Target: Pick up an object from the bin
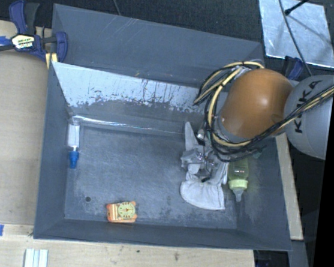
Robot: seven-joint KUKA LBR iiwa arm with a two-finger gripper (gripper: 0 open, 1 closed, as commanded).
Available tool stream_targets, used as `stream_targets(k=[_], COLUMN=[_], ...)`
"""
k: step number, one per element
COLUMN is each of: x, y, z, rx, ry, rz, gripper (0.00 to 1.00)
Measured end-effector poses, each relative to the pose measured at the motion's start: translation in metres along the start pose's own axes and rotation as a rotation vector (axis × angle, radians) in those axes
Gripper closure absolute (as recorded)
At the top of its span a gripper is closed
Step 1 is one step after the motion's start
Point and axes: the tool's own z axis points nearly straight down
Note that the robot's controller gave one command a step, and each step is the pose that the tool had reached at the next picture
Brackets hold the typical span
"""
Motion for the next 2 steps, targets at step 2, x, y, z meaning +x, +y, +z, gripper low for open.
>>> stream_targets(k=[2], x=[-0.0010], y=[-0.0008], z=[-0.0245], rx=[0.004], ry=[0.000], rz=[0.000], gripper=[1.00])
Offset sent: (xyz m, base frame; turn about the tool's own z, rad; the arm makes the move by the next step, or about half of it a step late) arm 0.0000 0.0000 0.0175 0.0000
